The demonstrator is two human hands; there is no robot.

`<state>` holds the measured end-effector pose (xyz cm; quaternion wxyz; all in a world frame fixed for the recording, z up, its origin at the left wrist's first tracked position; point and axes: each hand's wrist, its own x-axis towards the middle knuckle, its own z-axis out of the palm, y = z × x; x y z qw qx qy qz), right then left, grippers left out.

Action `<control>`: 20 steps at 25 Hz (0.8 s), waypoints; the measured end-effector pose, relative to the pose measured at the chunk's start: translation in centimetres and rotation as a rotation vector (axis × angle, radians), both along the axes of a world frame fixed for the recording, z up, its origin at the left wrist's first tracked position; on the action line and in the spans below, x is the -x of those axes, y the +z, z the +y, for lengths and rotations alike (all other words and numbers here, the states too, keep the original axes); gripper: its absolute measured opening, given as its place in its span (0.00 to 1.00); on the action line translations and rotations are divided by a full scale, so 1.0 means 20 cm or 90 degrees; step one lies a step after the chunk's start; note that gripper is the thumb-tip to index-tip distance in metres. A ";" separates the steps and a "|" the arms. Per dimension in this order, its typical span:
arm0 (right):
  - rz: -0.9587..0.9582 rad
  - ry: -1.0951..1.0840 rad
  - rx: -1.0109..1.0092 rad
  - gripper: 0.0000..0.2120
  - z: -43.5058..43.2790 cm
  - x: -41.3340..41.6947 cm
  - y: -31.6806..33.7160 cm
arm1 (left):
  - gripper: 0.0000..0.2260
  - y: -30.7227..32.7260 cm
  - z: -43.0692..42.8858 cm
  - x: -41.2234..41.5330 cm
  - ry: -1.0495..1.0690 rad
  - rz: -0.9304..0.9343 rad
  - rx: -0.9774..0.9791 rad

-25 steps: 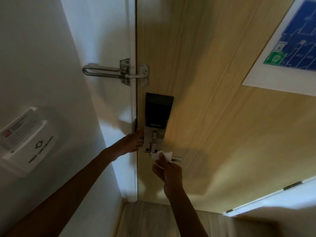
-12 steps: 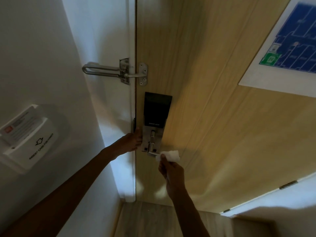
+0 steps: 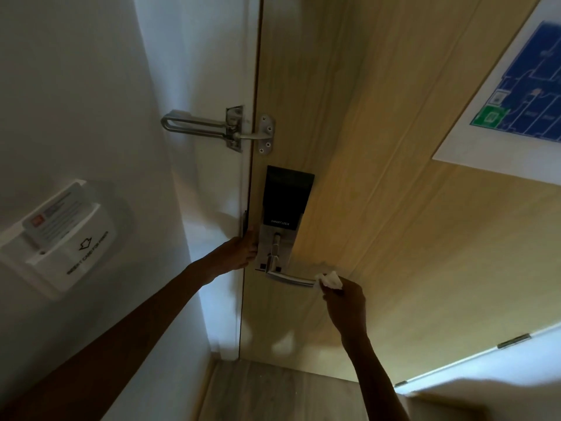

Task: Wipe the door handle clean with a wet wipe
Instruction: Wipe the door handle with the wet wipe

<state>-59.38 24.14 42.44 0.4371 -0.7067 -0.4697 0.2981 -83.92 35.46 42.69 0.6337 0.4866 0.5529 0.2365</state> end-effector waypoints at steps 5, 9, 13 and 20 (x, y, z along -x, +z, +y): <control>-0.325 0.148 -0.180 0.07 -0.05 0.13 0.01 | 0.51 -0.03 0.03 0.02 -0.013 -0.014 -0.028; -0.416 0.164 -0.186 0.08 -0.05 0.20 0.04 | 0.55 -0.02 0.02 0.01 -0.011 0.005 -0.011; -0.163 0.125 -0.204 0.09 -0.01 0.09 0.10 | 0.43 0.02 -0.01 0.00 -0.011 0.039 0.014; -0.301 0.072 -0.156 0.08 0.04 0.10 0.06 | 0.35 0.06 -0.03 -0.03 0.001 0.042 0.023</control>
